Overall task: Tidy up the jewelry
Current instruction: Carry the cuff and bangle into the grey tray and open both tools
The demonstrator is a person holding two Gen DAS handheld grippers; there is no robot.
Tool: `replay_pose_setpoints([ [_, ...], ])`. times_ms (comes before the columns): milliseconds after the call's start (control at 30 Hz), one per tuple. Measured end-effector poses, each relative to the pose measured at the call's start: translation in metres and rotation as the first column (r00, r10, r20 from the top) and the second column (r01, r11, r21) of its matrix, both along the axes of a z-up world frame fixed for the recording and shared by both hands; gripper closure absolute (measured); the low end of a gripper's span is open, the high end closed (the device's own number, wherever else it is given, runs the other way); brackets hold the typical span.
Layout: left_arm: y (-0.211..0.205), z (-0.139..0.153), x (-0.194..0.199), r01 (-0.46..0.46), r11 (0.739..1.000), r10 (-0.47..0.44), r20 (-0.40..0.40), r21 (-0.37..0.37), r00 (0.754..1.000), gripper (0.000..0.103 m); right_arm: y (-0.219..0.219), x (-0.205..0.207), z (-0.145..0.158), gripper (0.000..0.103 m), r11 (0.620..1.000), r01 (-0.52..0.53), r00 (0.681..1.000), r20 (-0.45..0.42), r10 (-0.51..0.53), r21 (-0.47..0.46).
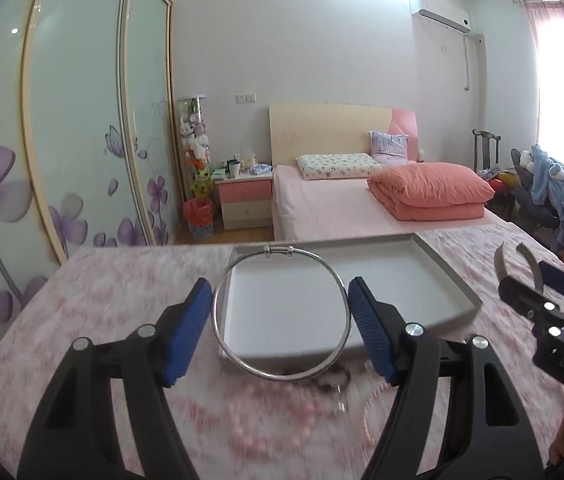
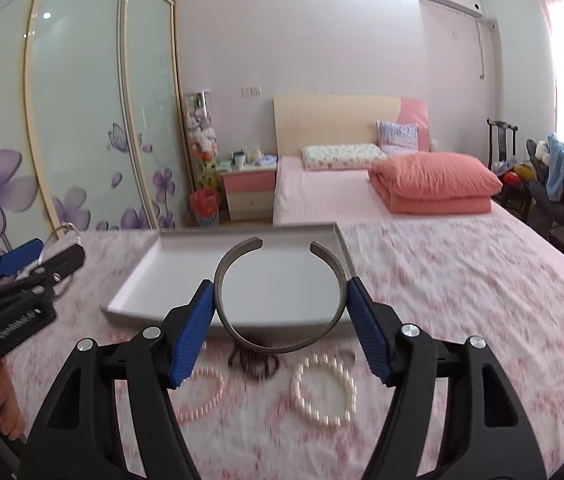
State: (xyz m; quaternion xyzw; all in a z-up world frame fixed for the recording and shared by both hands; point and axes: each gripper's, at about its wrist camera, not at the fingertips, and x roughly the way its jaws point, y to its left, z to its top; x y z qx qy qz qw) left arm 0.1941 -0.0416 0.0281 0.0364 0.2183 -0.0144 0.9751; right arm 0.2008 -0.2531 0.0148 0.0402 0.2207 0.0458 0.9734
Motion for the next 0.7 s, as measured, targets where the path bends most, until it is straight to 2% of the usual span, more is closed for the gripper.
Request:
replay_pose_setpoints([
  [167, -0.003, -0.003, 0.044, -0.019, 1.0, 0.019, -0.014, -0.003, 1.0, 0.034, 0.001, 0.039, 0.002, 0.036, 1.0, 0.004, 1.0, 0.027, -0.004, -0.003],
  [267, -0.005, -0.007, 0.07, -0.027, 1.0, 0.027, -0.025, 0.003, 0.999, 0.034, 0.001, 0.064, -0.001, 0.036, 1.0, 0.009, 1.0, 0.012, -0.009, -0.004],
  [500, -0.003, -0.032, 0.127, -0.027, 0.999, 0.025, -0.117, -0.019, 0.993, 0.034, 0.007, 0.123, -0.028, 0.036, 1.0, -0.009, 0.994, -0.104, 0.01, 0.009],
  [700, 0.002, -0.058, 0.154, -0.026, 0.998, 0.014, -0.199, -0.056, 0.98, 0.034, 0.011, 0.155, -0.052, 0.036, 0.999, -0.026, 0.976, -0.218, 0.031, 0.022],
])
